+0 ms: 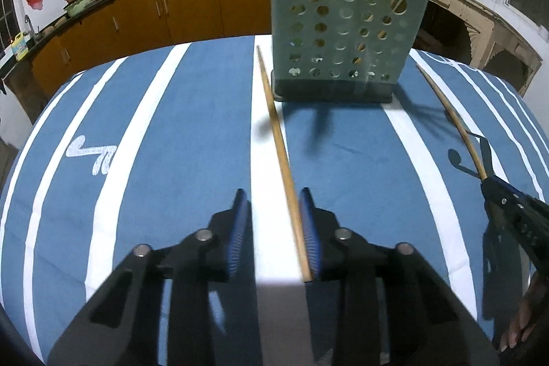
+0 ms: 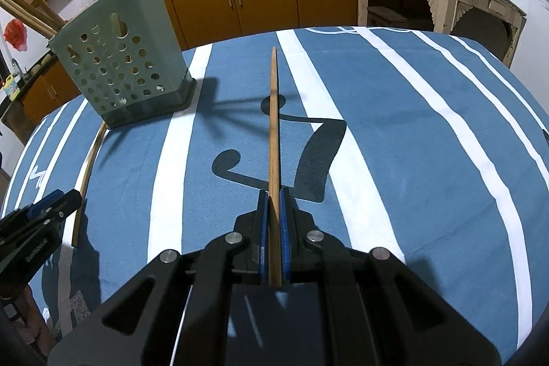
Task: Organize utensils
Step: 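Close the left tool on a wooden chopstick while the right tool holds its chopstick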
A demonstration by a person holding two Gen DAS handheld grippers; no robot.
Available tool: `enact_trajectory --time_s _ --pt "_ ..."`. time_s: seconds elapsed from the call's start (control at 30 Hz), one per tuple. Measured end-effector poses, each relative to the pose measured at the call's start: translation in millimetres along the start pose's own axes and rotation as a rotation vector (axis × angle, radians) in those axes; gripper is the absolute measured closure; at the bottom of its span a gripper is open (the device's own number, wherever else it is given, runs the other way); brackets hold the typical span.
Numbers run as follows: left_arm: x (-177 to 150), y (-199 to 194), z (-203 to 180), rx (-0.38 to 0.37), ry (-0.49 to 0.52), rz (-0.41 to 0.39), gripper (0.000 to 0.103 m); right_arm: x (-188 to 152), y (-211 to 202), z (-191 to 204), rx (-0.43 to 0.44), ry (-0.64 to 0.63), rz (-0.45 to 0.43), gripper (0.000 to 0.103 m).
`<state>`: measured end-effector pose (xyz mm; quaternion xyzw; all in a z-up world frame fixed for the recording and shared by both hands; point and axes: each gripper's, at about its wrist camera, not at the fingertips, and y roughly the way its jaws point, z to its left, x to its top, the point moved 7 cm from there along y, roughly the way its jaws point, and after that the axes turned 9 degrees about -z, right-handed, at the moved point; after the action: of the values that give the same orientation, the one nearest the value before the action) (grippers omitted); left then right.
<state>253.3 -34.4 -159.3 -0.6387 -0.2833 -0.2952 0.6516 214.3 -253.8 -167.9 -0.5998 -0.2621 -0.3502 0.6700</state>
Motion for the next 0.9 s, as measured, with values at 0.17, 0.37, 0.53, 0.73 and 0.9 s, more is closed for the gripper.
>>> enact_trajectory --time_s 0.17,0.37,0.53,0.73,0.9 --pt "-3.2 0.7 12.6 0.007 -0.021 -0.004 0.095 -0.1 0.4 0.7 0.001 -0.003 0.0 0.095" --pt "-8.8 -6.4 40.7 -0.022 -0.055 -0.005 0.095 -2.0 -1.8 3.6 0.009 -0.016 0.002 0.095" --pt "-16.3 -14.7 60.8 -0.044 -0.063 -0.001 0.095 -4.1 -3.5 7.1 0.022 -0.027 0.005 0.095" --pt "-18.5 -16.5 53.5 -0.028 -0.01 0.002 0.077 -4.1 -3.1 6.4 0.026 -0.025 0.006 0.095" --pt "-19.7 -16.2 54.5 -0.013 -0.002 0.004 0.075 -4.2 -3.2 6.5 0.025 -0.026 0.007 0.095"
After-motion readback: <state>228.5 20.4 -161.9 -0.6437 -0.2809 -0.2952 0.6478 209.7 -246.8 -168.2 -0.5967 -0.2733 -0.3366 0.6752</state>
